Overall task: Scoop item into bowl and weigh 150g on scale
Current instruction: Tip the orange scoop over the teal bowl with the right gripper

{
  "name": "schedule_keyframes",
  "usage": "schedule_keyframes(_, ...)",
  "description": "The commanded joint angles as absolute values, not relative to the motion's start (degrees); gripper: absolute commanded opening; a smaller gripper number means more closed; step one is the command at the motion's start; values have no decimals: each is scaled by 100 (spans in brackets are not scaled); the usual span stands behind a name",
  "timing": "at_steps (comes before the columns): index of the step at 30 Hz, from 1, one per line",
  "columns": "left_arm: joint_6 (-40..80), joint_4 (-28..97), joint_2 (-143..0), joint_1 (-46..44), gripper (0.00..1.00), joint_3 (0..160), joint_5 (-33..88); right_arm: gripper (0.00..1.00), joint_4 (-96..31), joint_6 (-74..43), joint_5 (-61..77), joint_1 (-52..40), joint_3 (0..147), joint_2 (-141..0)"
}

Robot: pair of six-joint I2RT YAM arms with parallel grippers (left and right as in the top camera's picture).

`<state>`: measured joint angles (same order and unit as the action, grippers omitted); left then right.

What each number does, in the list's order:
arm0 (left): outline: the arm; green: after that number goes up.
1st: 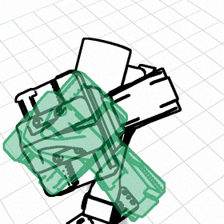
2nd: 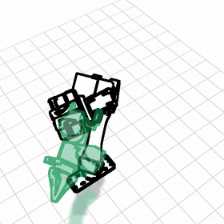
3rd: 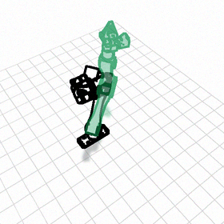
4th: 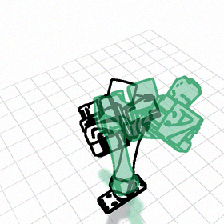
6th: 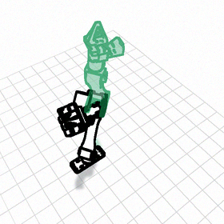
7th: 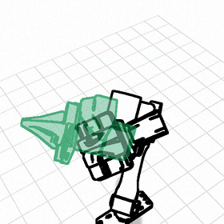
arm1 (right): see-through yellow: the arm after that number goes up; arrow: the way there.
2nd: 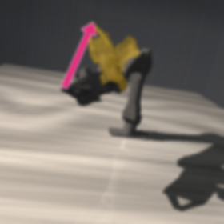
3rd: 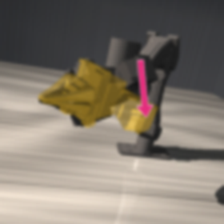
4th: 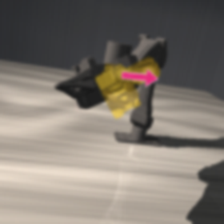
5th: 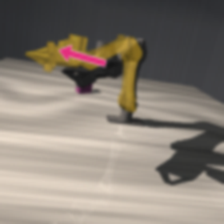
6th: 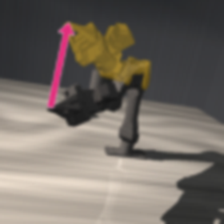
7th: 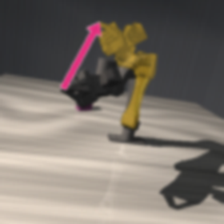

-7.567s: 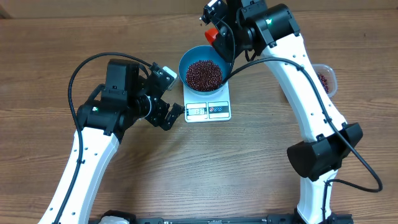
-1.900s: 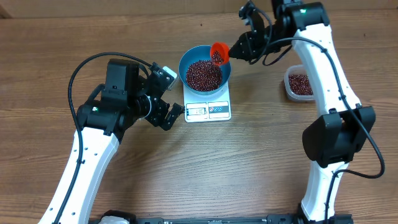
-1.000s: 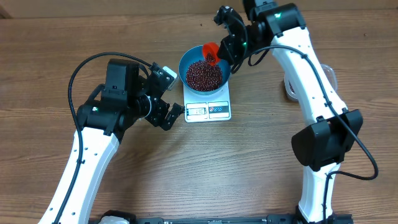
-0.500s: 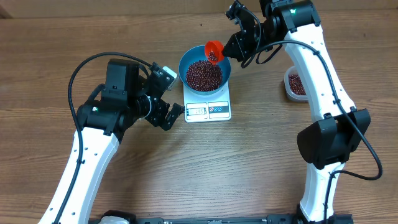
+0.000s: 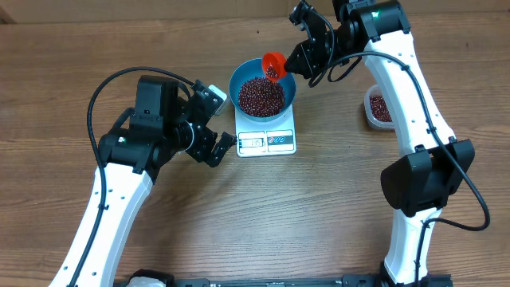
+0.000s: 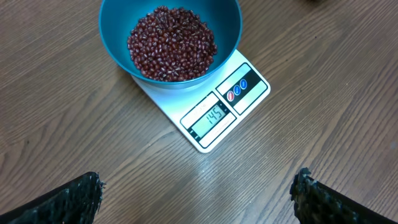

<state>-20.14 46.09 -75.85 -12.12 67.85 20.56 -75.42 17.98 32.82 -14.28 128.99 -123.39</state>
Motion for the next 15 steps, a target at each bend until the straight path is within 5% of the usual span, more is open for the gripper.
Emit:
schedule_keyframes(1, -2145, 4609, -7566, -1203, 99, 6840, 2038, 4, -7524, 1800, 3361, -1450, 13063, -12346)
schedule_keyframes(15, -2145, 4609, -7566, -1203, 100, 6840, 2038, 4, -7529, 1802, 3354, -1483, 13063, -12346)
